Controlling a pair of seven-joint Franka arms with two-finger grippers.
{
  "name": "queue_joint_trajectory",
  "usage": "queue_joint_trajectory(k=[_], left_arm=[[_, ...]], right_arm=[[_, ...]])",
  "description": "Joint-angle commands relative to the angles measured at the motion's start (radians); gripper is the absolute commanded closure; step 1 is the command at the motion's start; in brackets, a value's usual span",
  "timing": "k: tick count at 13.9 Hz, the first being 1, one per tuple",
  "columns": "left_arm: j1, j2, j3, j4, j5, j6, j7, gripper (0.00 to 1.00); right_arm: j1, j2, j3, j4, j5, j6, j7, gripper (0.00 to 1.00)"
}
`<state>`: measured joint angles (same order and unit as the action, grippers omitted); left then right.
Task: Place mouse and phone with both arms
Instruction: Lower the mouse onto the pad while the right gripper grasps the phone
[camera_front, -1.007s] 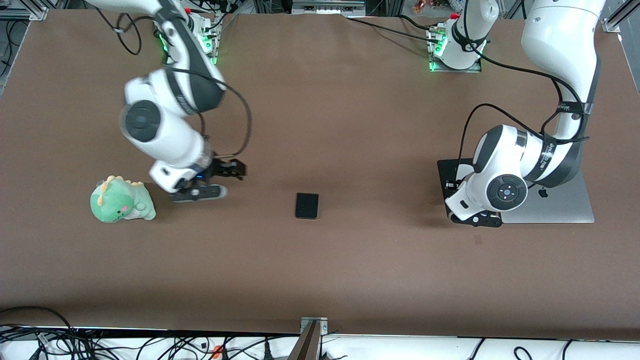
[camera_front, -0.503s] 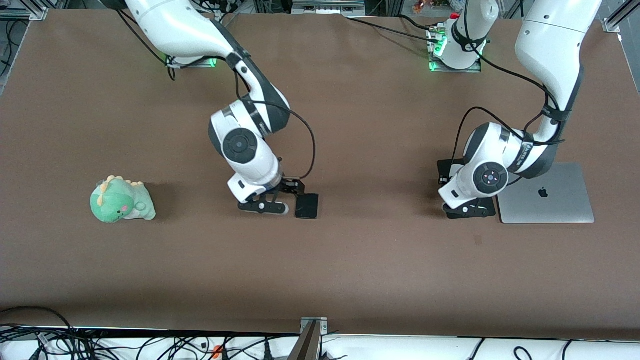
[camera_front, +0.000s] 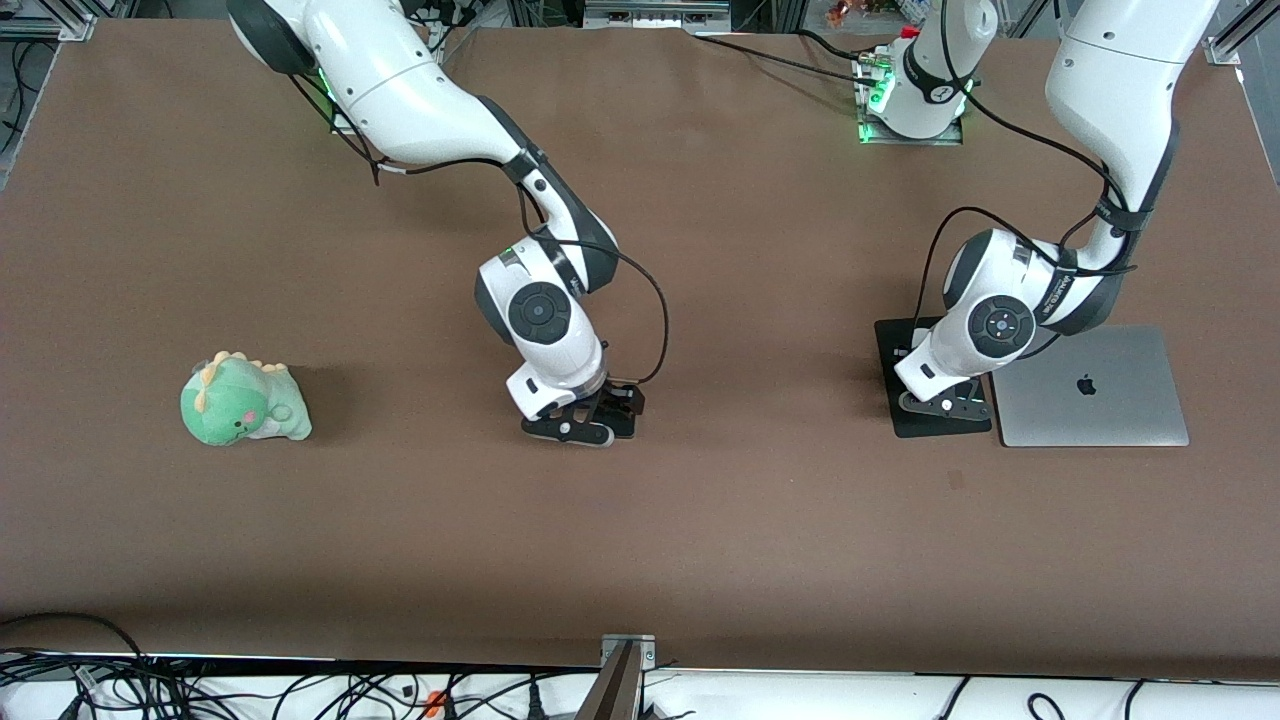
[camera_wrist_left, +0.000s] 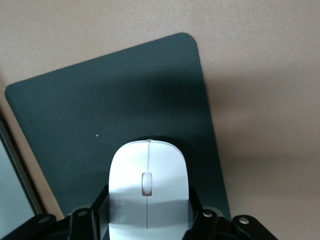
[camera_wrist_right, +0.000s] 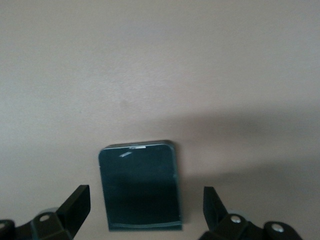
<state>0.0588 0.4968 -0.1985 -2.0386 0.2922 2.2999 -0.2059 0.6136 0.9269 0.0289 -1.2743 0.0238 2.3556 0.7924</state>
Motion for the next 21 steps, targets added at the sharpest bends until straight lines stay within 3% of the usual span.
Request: queue_joint_trajectory(k=[1,4,5,6,10,12,16,18,21], left_arm=[[0.018,-0.023,-0.012,-0.031,0.022,0.036,0.013,0.59],[0.042,-0.007,-0.012,-0.034,0.022,0.072,0.029,0.51],[0.042,-0.007,-0.013,-0.032,0.022,0.070,0.031,0.31],[0.044,-0.006,-0.012,-0.031,0.022,0.070,0.031,0.00],[0.042,-0.018,-0.016,-0.025,0.022,0.050,0.030,0.00],[0.041,-0.043,-0.018,0.013,0.022,-0.025,0.030,0.00],[0.042,-0.079,-0.056,0.153,-0.010,-0.308,0.039,0.00],[0.042,-0.103,-0.073,0.227,-0.027,-0.451,0.040,0.00],[0.042,-0.110,-0.093,0.374,-0.094,-0.641,0.080,0.00]], right_arm=[[0.060,0.073,-0.047,0.085,-0.021,0.014,0.051,0.00],[0.104,0.092,-0.096,0.085,-0.021,0.016,0.057,0.00],[0.107,0.093,-0.096,0.087,-0.030,0.016,0.057,0.00],[0.107,0.096,-0.096,0.085,-0.047,0.016,0.057,0.00],[0.113,0.112,-0.095,0.085,-0.050,0.017,0.071,0.01],[0.117,0.113,-0.095,0.085,-0.050,0.017,0.073,0.10],[0.117,0.113,-0.095,0.084,-0.051,0.017,0.068,0.40],[0.115,0.110,-0.095,0.082,-0.051,0.013,0.061,0.46],[0.106,0.086,-0.096,0.084,-0.048,-0.024,0.051,0.46]])
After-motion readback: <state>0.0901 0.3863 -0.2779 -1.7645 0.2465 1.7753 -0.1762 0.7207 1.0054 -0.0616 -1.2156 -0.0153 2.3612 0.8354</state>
